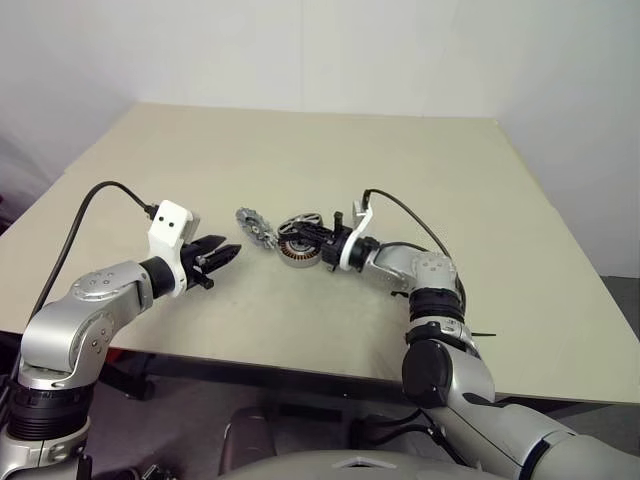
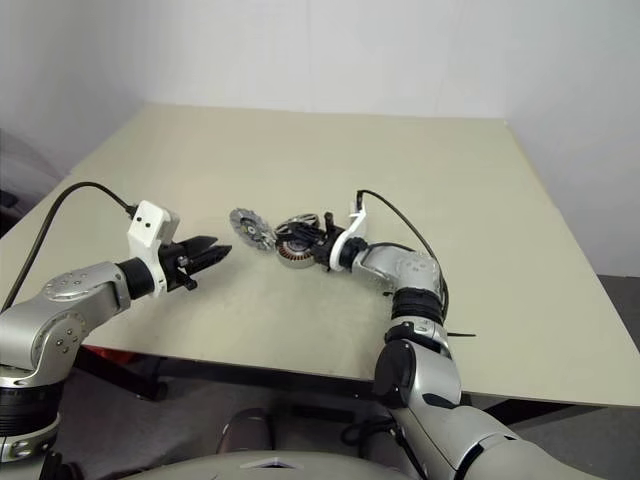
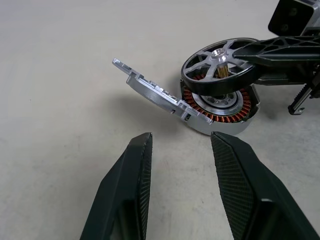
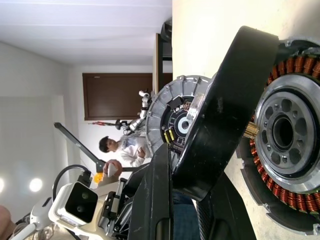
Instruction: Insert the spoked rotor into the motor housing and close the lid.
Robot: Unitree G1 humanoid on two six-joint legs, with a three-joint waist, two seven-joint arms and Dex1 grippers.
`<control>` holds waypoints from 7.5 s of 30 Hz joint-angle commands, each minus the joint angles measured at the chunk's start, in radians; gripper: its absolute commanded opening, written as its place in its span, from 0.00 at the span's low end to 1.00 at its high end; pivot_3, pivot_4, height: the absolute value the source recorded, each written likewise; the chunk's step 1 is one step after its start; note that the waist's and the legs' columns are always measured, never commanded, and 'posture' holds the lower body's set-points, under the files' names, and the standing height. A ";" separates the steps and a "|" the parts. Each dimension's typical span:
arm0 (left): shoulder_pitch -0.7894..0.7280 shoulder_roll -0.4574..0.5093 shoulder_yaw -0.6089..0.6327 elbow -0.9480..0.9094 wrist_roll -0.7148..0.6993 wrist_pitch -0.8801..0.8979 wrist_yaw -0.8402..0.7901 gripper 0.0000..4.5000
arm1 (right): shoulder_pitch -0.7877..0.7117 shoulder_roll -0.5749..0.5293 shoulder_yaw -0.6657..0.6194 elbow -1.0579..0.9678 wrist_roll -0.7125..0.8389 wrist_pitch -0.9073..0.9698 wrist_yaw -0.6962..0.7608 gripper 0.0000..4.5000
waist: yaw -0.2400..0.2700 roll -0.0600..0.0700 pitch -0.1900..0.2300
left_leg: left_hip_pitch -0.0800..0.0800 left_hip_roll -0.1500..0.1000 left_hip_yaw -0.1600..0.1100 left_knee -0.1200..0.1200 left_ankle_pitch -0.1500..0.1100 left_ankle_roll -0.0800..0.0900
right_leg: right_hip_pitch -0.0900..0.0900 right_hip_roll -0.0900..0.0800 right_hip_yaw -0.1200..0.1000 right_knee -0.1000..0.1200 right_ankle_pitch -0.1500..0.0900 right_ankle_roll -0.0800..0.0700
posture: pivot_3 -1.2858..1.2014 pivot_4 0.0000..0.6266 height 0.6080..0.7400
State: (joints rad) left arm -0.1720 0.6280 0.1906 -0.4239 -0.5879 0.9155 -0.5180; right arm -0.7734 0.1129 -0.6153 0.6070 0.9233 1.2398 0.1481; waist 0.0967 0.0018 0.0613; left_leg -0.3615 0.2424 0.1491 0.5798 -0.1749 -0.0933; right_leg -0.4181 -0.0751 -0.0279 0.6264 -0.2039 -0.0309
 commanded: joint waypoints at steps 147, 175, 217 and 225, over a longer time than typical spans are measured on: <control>0.004 0.008 0.001 -0.027 0.011 -0.011 0.015 0.44 | -0.024 -0.037 0.161 -0.027 -0.091 -0.075 0.219 0.07 | 0.000 -0.002 -0.001 | -0.001 -0.001 -0.001 0.002 0.001 -0.001 | 0.001 0.000 0.001 0.000 0.003 0.003 | 0.52 0.00 1.00; 0.004 0.009 0.006 -0.029 0.010 -0.008 0.017 0.44 | -0.005 0.004 0.158 -0.129 -0.063 -0.059 0.110 0.72 | 0.000 -0.002 -0.001 | 0.000 -0.001 -0.001 0.001 0.001 -0.001 | 0.001 0.000 0.001 0.000 0.003 0.003 | 0.52 0.00 1.00; -0.011 0.000 -0.013 -0.010 0.024 -0.022 0.018 0.44 | -0.076 -0.021 0.085 0.043 -0.035 -0.113 0.127 0.07 | -0.001 -0.002 -0.001 | 0.000 -0.001 -0.001 0.001 0.001 -0.001 | 0.001 0.000 0.001 0.000 0.003 0.003 | 0.52 0.00 1.00; -0.003 0.010 -0.001 -0.021 0.020 -0.015 0.017 0.44 | -0.074 -0.026 0.105 0.131 -0.083 -0.208 0.154 0.07 | 0.000 -0.002 -0.001 | -0.001 -0.001 -0.001 0.001 0.001 -0.001 | 0.001 0.000 0.001 0.000 0.003 0.003 | 0.52 0.00 1.00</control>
State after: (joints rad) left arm -0.1623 0.6242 0.1664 -0.4220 -0.5679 0.9129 -0.4980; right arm -0.8318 0.0949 -0.5098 0.7407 0.8341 1.0530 0.2834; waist 0.0967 -0.0004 0.0599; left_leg -0.3623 0.2417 0.1483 0.5812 -0.1735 -0.0943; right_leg -0.4175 -0.0753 -0.0271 0.6261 -0.2008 -0.0281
